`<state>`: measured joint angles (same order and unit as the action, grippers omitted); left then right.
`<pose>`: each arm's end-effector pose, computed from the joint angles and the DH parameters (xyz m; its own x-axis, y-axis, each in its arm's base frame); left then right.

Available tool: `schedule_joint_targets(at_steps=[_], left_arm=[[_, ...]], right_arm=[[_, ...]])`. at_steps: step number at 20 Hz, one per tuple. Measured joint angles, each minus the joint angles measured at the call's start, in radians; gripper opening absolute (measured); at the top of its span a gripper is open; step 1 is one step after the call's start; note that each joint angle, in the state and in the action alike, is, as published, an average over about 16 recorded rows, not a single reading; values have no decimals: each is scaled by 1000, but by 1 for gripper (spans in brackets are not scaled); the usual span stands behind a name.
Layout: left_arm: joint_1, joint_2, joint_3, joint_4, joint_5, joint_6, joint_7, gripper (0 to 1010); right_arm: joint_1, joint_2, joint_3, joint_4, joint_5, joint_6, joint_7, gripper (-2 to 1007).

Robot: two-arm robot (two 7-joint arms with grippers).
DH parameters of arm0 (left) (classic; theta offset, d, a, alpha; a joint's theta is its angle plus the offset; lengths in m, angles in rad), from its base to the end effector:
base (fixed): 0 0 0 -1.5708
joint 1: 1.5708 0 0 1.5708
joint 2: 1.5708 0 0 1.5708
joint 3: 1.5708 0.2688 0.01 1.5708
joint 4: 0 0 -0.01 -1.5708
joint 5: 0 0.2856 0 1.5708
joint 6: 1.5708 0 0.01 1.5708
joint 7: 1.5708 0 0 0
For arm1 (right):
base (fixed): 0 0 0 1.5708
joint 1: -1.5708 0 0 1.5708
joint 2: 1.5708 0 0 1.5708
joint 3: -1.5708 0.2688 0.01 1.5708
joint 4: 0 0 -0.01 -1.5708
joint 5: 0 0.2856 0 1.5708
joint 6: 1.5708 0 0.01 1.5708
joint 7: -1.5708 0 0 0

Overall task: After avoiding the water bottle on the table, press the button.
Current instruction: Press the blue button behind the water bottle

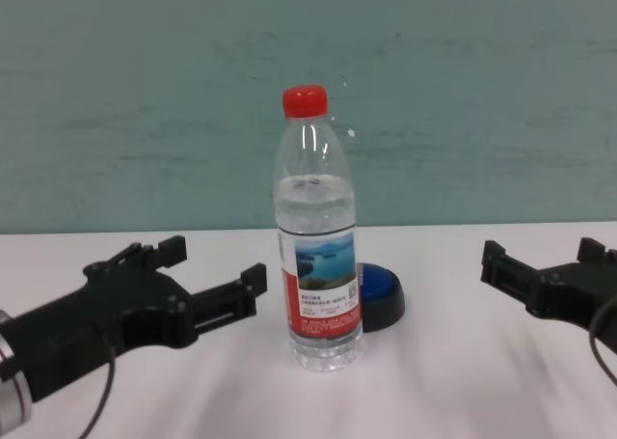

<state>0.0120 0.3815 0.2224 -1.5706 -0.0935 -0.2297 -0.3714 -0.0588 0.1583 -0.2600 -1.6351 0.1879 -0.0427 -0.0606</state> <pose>0.2945 0.0407 -0.2853 0.5547 0.7763 0.2996 -0.8100 0.5861 -0.0191 0.2791 0.0366 -0.2854 0.2027 -0.9779 -0.0508 0.9792 0.2027 0.0059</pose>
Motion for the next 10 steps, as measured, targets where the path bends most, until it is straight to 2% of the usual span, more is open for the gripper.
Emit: schedule_joint_targets(at_steps=[5, 10], left_arm=[[15, 42, -8, -37, -22, 11, -27, 1000], [33, 92, -30, -68, -56, 17, -55, 1000]], right_arm=[[0, 0, 0, 0, 0, 0, 0, 1003], [0, 0, 0, 0, 0, 0, 0, 1003]])
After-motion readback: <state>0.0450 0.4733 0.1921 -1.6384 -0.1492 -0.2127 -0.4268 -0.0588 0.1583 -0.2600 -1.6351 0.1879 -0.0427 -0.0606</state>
